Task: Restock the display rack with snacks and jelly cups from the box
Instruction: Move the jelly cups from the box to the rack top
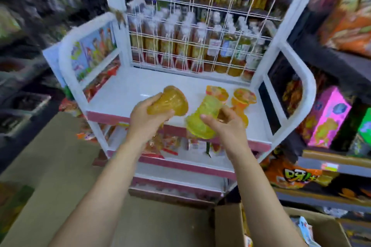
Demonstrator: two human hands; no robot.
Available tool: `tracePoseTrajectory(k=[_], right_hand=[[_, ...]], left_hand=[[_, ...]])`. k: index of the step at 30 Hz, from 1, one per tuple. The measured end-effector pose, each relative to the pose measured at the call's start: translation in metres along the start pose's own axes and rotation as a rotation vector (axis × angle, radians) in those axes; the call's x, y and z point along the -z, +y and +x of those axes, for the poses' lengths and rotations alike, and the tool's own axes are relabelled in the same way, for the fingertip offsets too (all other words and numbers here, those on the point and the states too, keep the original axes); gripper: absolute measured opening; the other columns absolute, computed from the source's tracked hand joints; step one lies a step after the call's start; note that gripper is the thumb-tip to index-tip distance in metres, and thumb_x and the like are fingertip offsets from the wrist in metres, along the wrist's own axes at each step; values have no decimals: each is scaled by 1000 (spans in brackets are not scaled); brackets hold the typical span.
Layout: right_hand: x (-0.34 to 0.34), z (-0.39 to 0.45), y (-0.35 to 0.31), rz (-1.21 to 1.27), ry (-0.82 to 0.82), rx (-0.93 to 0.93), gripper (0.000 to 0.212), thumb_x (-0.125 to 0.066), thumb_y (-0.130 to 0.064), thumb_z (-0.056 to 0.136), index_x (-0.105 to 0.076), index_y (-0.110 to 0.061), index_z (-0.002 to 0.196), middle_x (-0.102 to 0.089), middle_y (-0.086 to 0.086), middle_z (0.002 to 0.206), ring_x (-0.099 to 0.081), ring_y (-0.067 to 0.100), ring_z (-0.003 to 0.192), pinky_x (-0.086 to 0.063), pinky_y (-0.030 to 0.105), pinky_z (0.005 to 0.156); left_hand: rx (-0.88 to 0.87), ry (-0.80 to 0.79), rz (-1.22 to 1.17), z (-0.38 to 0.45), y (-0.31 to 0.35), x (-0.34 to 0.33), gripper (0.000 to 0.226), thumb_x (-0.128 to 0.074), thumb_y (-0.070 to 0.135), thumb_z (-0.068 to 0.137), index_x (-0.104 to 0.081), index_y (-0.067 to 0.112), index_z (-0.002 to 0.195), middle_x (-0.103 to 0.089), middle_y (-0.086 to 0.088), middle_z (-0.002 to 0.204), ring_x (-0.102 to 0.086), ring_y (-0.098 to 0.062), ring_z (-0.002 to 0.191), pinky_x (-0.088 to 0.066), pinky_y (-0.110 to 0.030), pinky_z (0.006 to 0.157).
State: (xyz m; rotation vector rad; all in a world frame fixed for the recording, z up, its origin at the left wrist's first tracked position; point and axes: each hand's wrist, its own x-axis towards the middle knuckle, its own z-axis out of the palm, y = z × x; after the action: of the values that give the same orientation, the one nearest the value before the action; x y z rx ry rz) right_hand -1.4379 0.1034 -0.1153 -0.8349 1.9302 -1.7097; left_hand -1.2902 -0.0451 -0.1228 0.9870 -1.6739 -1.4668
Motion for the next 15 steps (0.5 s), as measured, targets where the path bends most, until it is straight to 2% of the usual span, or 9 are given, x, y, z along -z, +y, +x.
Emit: tracePoseTrajectory(k=[2, 4, 5, 7, 10, 13, 15], right_hand=[[-20, 24, -15, -43, 19, 47, 28, -82, -14, 79, -68, -14, 104, -71, -9, 87, -67, 0, 81, -51, 18, 74], [-34, 53, -22, -130, 43, 74, 38, -85, -19, 76, -64, -17, 107, -71, 0, 100, -67, 13, 94, -55, 29, 82], [-40, 66, -24, -200, 57, 84, 45, -86, -20, 74, -60, -18, 111, -69, 1, 103, -66, 17, 96, -54, 29, 82], [-51, 89, -24, -364, 85, 70, 56, -87, -24, 73, -54, -22, 118, -65, 0, 107, -61, 18, 94, -47, 20, 71], [-64, 111, -16, -454, 93, 22, 62, -86, -26, 74, -50, -23, 125, -61, 1, 117, -59, 21, 100, -43, 28, 73], [-69, 122, -8, -534, 95, -25, 61, -85, -27, 76, -53, -17, 128, -59, 1, 117, -57, 21, 99, -38, 26, 74], [-73, 129, -2, -548, 95, -23, 55, -84, -24, 77, -58, -14, 124, -61, 2, 118, -59, 21, 94, -43, 28, 77]], left_hand=[[-41, 62, 90, 31, 6, 15, 49, -87, 24, 70, -64, 34, 113, -71, 1, 105, -68, -11, 82, -55, -29, 73], [-98, 90, 203, 58, 9, 25, 48, -87, 33, 69, -61, 35, 109, -65, 5, 104, -64, -19, 93, -54, -34, 79], [-122, 89, 249, 70, 7, 27, 50, -87, 32, 70, -59, 33, 111, -62, 6, 104, -60, -19, 95, -50, -32, 79], [-174, 68, 321, 89, 6, 27, 56, -87, 31, 72, -55, 29, 118, -58, 5, 106, -55, -20, 93, -43, -30, 74], [-203, 17, 393, 108, -9, 22, 60, -89, 28, 69, -56, 25, 119, -60, 3, 107, -55, -20, 91, -42, -30, 73], [-160, -54, 390, 122, -35, 19, 60, -90, 29, 67, -60, 28, 118, -66, -1, 114, -62, -22, 101, -51, -37, 85], [-151, -87, 363, 123, -46, 17, 60, -85, 33, 73, -58, 33, 126, -66, -1, 119, -62, -21, 108, -51, -37, 91]])
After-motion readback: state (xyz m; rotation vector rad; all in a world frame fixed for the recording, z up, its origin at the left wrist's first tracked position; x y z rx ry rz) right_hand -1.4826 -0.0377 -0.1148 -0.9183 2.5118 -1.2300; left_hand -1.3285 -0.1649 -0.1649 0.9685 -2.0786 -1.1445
